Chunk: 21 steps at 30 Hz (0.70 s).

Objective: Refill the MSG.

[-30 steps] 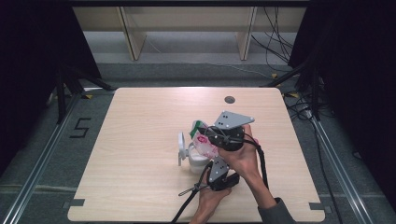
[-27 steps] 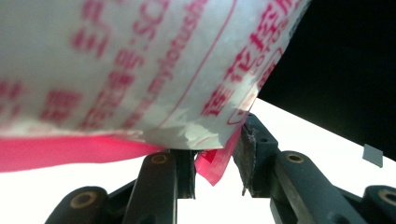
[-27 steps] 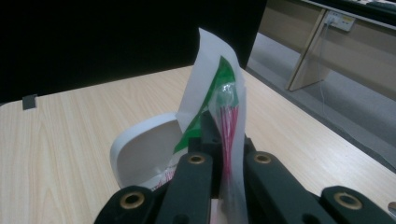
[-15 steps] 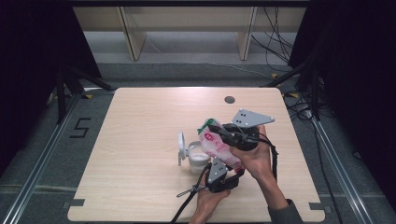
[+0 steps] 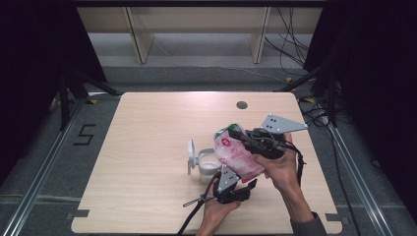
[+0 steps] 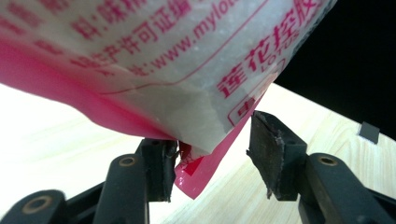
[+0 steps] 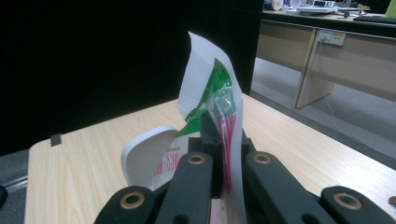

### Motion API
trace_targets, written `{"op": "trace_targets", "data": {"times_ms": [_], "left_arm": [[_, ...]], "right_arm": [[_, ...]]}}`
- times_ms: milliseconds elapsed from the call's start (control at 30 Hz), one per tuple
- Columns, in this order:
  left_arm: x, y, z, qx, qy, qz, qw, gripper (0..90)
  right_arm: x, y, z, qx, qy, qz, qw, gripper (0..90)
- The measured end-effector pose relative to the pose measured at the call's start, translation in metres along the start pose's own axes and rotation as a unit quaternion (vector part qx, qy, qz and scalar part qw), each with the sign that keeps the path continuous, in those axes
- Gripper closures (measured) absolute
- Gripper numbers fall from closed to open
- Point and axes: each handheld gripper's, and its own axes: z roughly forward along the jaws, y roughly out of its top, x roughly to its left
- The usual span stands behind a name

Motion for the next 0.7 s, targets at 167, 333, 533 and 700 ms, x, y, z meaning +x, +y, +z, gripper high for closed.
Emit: {"op": "trace_targets", "data": {"times_ms": [167, 333, 533, 700], "left_arm": [[0.001, -0.001, -0.005, 0.009, -0.001, -0.002, 1.0, 45.6], [0.0, -0.004, -0.014, 0.021, 0.004, 0.01, 0.9997, 42.4], [0.0, -0.009, -0.023, 0.035, 0.004, 0.009, 0.9993, 36.0], [-0.001, -0.012, -0.027, 0.047, 0.009, 0.001, 0.9989, 32.3]], "right_arm": [[-0.004, -0.003, -0.004, -0.008, 0.003, 0.011, 0.9999, 90.0], [-0.006, -0.005, -0.008, -0.021, 0.011, 0.021, 0.9995, 90.0], [-0.007, -0.01, -0.012, -0.025, 0.017, 0.026, 0.9992, 90.0], [-0.005, -0.014, -0.012, -0.023, 0.024, 0.042, 0.9985, 90.0]]}}
